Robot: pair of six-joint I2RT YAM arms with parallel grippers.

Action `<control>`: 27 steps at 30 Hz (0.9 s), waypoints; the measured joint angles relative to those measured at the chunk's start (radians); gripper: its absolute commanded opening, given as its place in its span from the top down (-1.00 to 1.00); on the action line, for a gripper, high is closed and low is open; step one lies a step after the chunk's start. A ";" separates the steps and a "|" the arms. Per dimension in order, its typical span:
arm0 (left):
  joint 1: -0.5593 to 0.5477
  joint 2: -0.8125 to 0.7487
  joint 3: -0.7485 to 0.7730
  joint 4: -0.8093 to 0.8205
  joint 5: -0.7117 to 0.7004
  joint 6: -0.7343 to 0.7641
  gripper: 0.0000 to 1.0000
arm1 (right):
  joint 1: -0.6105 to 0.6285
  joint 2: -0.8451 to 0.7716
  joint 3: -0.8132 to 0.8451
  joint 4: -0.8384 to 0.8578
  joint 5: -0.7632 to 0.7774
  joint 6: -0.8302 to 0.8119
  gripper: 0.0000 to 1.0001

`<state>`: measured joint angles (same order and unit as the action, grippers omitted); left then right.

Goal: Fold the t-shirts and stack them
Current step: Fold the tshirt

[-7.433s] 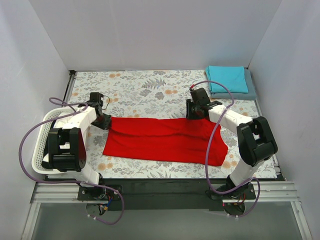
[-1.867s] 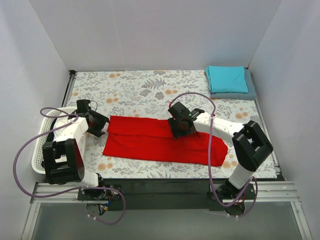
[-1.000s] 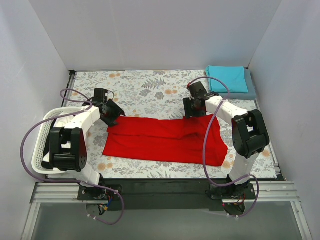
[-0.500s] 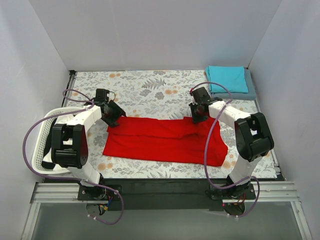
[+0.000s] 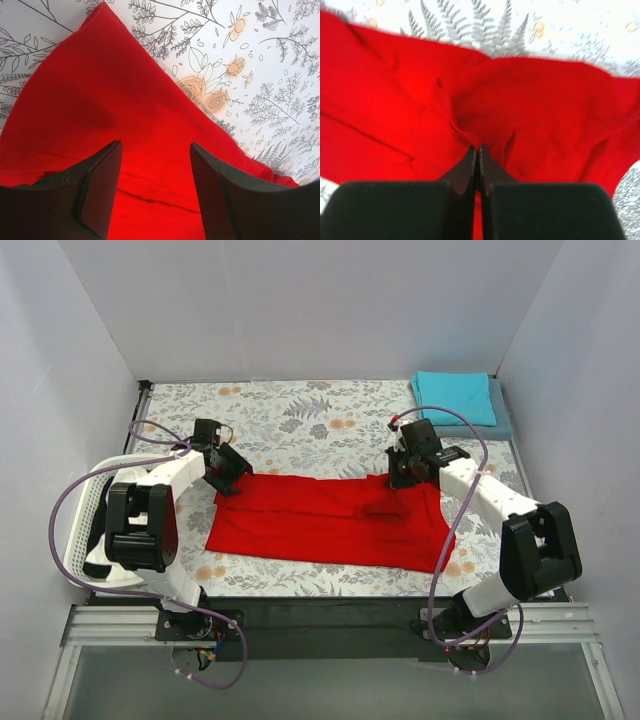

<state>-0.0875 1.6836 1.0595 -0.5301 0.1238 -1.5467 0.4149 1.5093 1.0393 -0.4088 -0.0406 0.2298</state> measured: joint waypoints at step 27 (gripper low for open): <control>0.000 0.046 0.000 0.015 0.004 0.008 -0.09 | 0.109 -0.319 -0.233 -0.011 0.059 0.107 -0.24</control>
<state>-0.0875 1.7298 1.0599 -0.5152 0.1280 -1.5387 0.5240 1.1900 0.8066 -0.4202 0.0181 0.3367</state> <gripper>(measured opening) 0.548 0.626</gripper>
